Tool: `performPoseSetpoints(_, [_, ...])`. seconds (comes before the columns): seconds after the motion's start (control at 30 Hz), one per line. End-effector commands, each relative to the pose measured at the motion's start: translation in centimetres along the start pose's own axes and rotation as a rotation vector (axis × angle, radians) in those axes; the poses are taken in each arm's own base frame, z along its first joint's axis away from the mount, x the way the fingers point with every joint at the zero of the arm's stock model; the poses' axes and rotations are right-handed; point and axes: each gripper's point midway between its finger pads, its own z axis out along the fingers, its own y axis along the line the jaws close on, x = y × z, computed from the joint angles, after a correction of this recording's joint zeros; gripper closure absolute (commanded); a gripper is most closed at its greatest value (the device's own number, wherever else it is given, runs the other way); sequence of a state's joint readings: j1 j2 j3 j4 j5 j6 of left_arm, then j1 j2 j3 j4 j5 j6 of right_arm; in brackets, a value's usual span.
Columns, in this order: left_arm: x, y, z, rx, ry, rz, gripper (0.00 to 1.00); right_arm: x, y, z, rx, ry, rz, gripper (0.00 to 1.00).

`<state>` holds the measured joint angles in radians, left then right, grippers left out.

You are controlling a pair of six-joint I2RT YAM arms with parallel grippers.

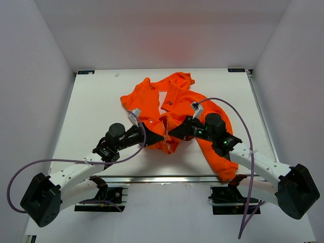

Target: Zip up the jacket

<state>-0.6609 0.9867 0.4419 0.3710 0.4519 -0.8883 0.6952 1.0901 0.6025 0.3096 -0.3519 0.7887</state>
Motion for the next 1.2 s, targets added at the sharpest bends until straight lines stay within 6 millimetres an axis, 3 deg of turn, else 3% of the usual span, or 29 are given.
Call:
performPoseSetpoints(0.0, [1.2,0.4,0.3,0.012,0.030,-0.081,1.00,-0.9,0.5,0.1,-0.019,-0.012,-0.020,0.89])
performPoseSetpoints(0.1, [1.2,0.9,0.6,0.003,0.014,-0.121,1.00,-0.4,0.7,0.2,-0.044,0.001,0.024,0.70])
performPoseSetpoints(0.23, [1.4,2.1,0.4,-0.040,-0.018,-0.157,1.00,0.9,-0.3,0.2,-0.007,0.046,0.051,0.61])
performPoseSetpoints(0.3, [1.2,2.4,0.2,-0.061,-0.037,-0.165,1.00,1.6,-0.8,-0.1,0.017,0.053,0.062,0.42])
performPoseSetpoints(0.33, [1.1,2.4,0.0,-0.066,-0.045,-0.164,1.00,1.6,-1.0,-0.3,0.035,0.043,0.067,0.23])
performPoseSetpoints(0.37, [1.1,2.5,-0.1,-0.069,-0.050,-0.164,1.00,1.8,-1.3,-0.5,0.047,0.041,0.072,0.13])
performPoseSetpoints(0.4, [1.1,2.5,-0.1,-0.067,-0.050,-0.165,1.00,2.0,-1.5,-0.7,0.058,0.040,0.074,0.11])
performPoseSetpoints(0.53, [1.5,2.7,-0.5,-0.081,-0.042,-0.179,1.00,2.9,-2.0,-1.9,0.100,0.043,0.065,0.11])
performPoseSetpoints(0.63, [1.4,2.3,-0.6,-0.064,-0.048,-0.181,1.00,4.5,-1.6,-2.5,0.121,0.061,0.011,0.11])
performPoseSetpoints(0.67, [1.4,2.2,-0.6,-0.059,-0.046,-0.178,1.00,5.9,-0.7,-2.5,0.107,0.097,-0.017,0.11])
performPoseSetpoints(0.73, [1.1,2.0,-0.5,-0.073,-0.054,-0.182,1.00,7.0,-0.9,-2.7,0.159,0.114,-0.050,0.11])
performPoseSetpoints(0.77, [0.9,2.1,-0.5,-0.083,-0.061,-0.183,1.00,8.0,0.0,-2.7,0.145,0.140,-0.078,0.11])
performPoseSetpoints(0.93, [0.1,1.5,-0.6,-0.094,-0.084,-0.188,1.00,10.0,-0.7,-2.6,0.260,0.159,-0.147,0.11])
performPoseSetpoints(0.97, [0.0,1.5,-0.6,-0.098,-0.087,-0.190,1.00,10.5,0.7,-2.4,0.240,0.166,-0.171,0.11])
performPoseSetpoints(1.03, [-0.1,1.4,-0.5,-0.100,-0.093,-0.193,1.00,9.9,0.8,-1.9,0.296,0.111,-0.218,0.14])
performPoseSetpoints(1.07, [-0.1,1.3,-0.5,-0.098,-0.093,-0.198,1.00,10.3,1.9,-1.8,0.284,0.103,-0.243,0.15])
performPoseSetpoints(1.1, [-0.1,1.2,-0.4,-0.093,-0.091,-0.200,1.00,9.5,2.7,-1.5,0.292,0.063,-0.249,0.17])
performPoseSetpoints(1.13, [-0.1,1.2,-0.4,-0.091,-0.092,-0.204,1.00,8.7,2.4,-1.2,0.339,0.011,-0.265,0.21])
performPoseSetpoints(1.17, [0.1,1.1,-0.3,-0.090,-0.084,-0.204,1.00,8.6,3.3,-0.9,0.325,-0.008,-0.273,0.24])
